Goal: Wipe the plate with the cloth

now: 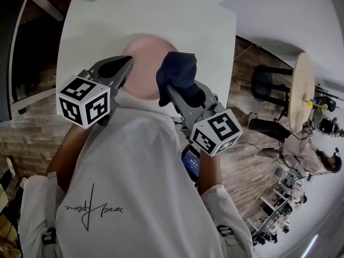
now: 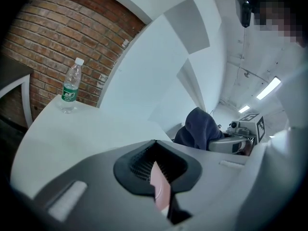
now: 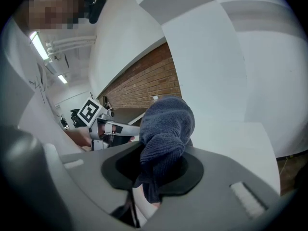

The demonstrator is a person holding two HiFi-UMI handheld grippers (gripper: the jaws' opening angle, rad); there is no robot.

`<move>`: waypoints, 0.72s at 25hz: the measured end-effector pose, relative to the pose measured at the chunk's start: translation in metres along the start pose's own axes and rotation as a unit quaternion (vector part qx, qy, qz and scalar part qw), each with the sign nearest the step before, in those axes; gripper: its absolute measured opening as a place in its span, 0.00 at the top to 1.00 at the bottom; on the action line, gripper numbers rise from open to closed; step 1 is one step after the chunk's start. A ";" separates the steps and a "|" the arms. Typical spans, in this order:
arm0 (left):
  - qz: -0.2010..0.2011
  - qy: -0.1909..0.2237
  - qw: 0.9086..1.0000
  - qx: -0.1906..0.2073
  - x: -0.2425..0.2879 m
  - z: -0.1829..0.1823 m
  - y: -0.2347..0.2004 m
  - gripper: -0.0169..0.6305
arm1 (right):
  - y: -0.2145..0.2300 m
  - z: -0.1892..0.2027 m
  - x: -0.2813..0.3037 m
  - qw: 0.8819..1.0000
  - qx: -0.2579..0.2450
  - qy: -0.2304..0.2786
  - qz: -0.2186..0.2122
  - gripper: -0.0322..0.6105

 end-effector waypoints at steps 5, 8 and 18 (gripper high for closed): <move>0.007 0.028 0.999 0.017 -0.010 -0.015 0.014 0.96 | -0.014 -0.013 -0.007 0.999 -0.030 0.013 -0.021 0.81; 0.018 0.023 0.999 0.030 0.000 -0.016 0.021 0.96 | -0.008 -0.013 -0.009 0.999 -0.036 0.012 -0.018 0.81; 0.002 0.017 1.000 0.023 -0.008 -0.005 0.008 0.96 | -0.015 -0.003 -0.006 0.999 -0.046 0.022 -0.016 0.82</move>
Point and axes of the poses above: the fingertips, and each gripper's own axes: x forward along the fingers, y to its right, z out of its underside, the point moved 3 cm from there along -x, backward along the fingers, and after that the axes turned 12 degrees about -z, right-handed, at the moved point
